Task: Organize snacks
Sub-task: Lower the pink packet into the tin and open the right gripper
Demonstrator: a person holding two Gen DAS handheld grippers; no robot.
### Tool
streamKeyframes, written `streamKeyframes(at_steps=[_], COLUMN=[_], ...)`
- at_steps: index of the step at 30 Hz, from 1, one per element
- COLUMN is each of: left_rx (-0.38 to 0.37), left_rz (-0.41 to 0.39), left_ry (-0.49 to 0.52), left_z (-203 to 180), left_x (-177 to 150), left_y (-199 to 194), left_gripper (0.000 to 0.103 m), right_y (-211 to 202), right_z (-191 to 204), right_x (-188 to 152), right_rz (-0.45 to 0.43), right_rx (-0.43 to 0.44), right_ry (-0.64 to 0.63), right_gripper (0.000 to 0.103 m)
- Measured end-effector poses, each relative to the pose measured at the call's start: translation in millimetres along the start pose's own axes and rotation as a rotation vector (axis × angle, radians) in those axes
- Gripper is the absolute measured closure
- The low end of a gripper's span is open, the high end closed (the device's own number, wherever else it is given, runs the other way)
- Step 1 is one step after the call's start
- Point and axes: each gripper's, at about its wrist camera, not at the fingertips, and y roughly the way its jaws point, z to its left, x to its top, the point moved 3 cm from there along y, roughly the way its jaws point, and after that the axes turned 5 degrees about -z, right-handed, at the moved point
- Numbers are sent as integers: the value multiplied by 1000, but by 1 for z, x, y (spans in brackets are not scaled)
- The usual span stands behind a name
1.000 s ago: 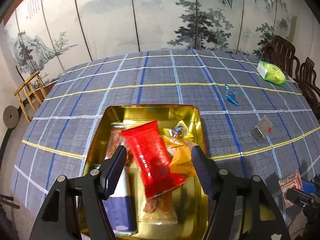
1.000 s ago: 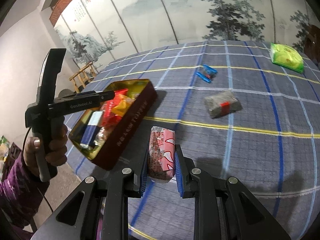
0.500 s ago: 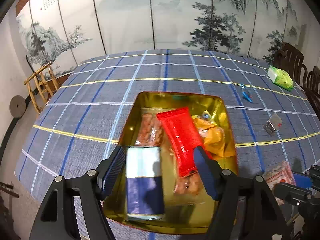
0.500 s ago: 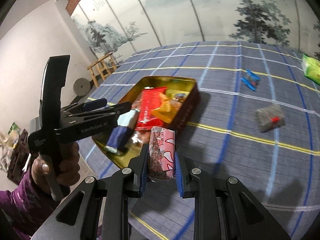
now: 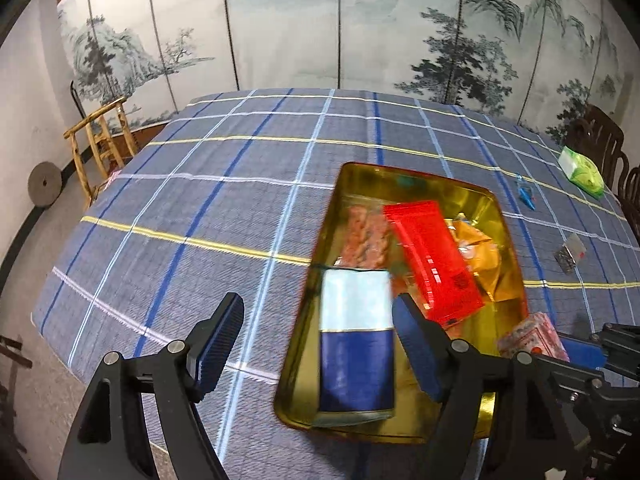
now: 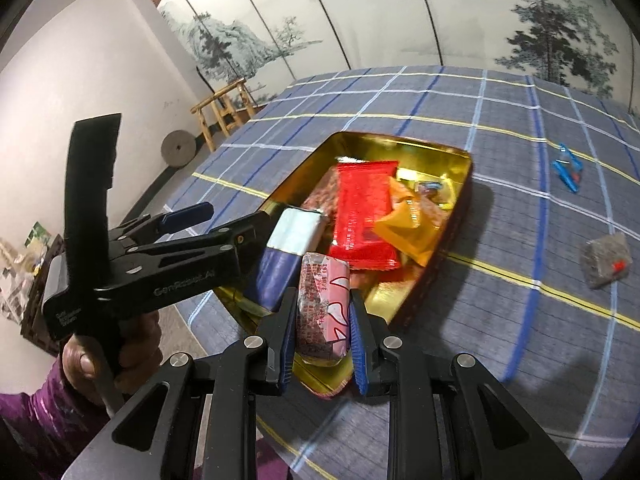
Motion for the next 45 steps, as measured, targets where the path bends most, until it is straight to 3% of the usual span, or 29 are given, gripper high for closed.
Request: streamKeyframes(at_steps=[12, 45], left_rx=[14, 39], left_rz=[21, 26], left_ry=[-58, -40], left_z=[34, 41], left_x=[-10, -19], left_y=[4, 5], left_gripper=[28, 26], right_y=[30, 65], right_z=[12, 19], right_x=[3, 15], right_rz=[50, 80], right_rx=[1, 7], right_ry=[-12, -22], right_gripper=[78, 77])
